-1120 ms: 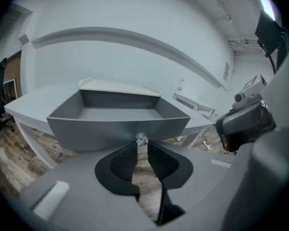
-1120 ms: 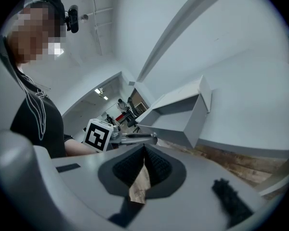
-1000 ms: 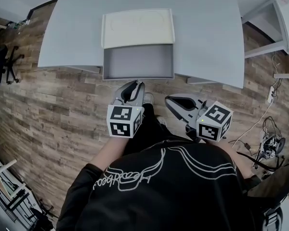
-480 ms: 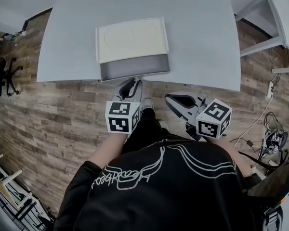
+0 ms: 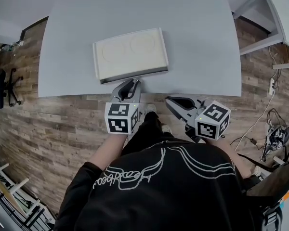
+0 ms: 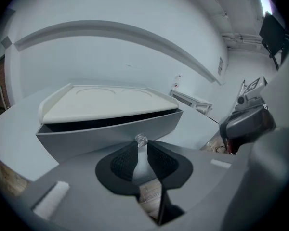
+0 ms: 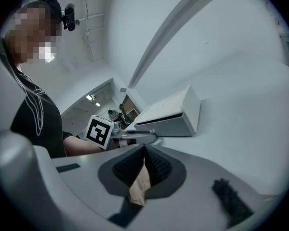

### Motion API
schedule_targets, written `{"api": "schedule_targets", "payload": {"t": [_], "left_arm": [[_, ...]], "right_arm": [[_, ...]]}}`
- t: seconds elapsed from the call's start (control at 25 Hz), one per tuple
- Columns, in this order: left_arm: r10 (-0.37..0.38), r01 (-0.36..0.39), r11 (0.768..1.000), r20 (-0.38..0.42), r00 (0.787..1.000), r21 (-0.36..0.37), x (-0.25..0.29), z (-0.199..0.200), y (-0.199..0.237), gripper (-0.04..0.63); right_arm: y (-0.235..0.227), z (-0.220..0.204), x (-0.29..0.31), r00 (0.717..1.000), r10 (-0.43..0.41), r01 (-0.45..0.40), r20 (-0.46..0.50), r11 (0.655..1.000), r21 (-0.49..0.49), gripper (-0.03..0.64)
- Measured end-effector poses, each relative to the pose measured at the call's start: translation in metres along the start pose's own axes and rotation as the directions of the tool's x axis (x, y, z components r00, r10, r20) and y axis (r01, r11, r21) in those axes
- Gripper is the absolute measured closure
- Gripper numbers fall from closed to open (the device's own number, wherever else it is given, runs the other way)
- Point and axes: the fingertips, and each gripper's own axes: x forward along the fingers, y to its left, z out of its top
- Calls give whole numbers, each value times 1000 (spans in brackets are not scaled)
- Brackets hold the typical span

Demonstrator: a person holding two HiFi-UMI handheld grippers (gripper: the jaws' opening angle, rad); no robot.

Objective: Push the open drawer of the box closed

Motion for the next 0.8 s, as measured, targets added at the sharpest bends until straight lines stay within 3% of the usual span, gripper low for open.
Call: {"api": "schedule_targets", "payload": {"t": [0.4,0.8], "left_arm": [[-9,10,1000,-15,1000,6,11,9,9,525],[1,-2,997,-13,1000,-81,-19,0,-8,500]], "right_arm": [[-4,9,-1,999,-29,29,18,1000,5,607],[22,0,-29,1000,-2,3,29,999,-39,607]]}}
